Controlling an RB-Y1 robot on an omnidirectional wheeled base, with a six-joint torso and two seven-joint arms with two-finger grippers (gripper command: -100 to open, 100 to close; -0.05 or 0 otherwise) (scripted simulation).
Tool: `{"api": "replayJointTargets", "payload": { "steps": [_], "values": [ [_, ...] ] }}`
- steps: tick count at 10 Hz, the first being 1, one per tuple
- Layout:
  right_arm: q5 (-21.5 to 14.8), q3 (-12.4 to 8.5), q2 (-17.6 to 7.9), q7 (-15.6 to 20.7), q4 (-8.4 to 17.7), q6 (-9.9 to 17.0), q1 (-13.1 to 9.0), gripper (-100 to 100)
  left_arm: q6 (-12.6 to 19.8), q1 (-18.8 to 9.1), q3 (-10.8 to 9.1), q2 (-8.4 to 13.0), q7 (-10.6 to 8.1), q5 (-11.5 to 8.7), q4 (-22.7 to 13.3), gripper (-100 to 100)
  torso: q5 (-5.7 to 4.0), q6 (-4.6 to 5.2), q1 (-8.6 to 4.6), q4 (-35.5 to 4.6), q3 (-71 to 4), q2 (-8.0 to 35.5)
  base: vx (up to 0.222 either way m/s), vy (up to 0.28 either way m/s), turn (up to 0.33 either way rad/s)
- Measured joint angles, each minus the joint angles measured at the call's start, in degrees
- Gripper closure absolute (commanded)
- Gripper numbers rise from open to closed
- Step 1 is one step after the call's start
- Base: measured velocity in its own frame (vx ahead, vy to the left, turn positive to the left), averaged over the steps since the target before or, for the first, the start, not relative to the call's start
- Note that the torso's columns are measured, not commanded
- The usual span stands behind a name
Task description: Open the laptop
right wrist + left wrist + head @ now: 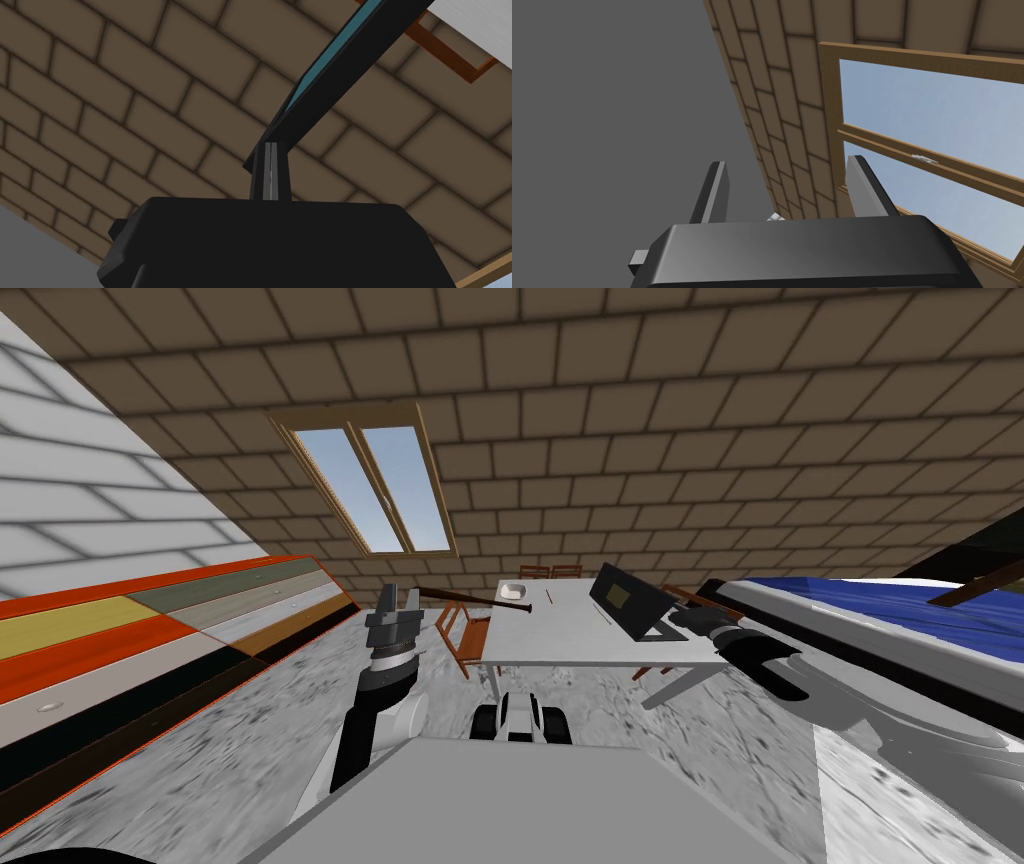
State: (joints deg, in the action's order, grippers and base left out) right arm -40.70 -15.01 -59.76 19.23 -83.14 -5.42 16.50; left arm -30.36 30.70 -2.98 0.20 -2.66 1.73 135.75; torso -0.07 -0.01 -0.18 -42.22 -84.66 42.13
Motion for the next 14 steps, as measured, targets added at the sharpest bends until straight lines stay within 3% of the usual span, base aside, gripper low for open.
{"api": "replayJointTargets", "payload": {
  "steps": [2, 3, 10, 11, 14],
  "values": [
    [3.09, 0.84, -1.98, -3.01, 2.37, -0.97, -0.47, 100, 0.0, 0.0, 0.0, 0.0, 0.0, 0.0, 0.0, 0, 0.0, -0.05, 0.01, 0.01, -0.02, -0.04, -0.011, -0.047, 0.019],
    [3.27, 0.85, -2.1, -3.34, 2.53, -1.08, -0.48, -100, 0.0, 0.0, 0.0, 0.0, 0.0, 0.0, 0.0, 0, 0.04, -0.05, 0.18, 0.01, -0.01, -0.02, 0.005, -0.011, 0.0],
    [-2.97, -0.4, -3.67, 2.06, -1.9, 1.56, 0.79, -100, 0.0, 0.0, 0.0, -0.01, 0.0, 0.0, 0.0, 0, 0.06, 0.02, 0.17, -0.07, 0.13, 0.2, 0.017, -0.007, 0.008],
    [-2.96, -0.4, -3.67, 2.04, -1.89, 1.55, 0.79, 100, 0.0, 0.0, 0.0, -0.01, 0.0, 0.0, 0.0, 0, 0.07, 0.01, 0.18, -0.07, 0.12, 0.2, 0.0, 0.0, 0.0],
    [-0.72, 0.04, -4.59, -0.29, -0.8, 0.43, 1.13, 100, 0.0, 0.0, 0.0, 0.0, 0.0, 0.0, 0.0, 0, 0.0, 0.02, -0.04, -0.05, 0.07, 0.11, 0.009, -0.077, 0.018]
  ]
}}
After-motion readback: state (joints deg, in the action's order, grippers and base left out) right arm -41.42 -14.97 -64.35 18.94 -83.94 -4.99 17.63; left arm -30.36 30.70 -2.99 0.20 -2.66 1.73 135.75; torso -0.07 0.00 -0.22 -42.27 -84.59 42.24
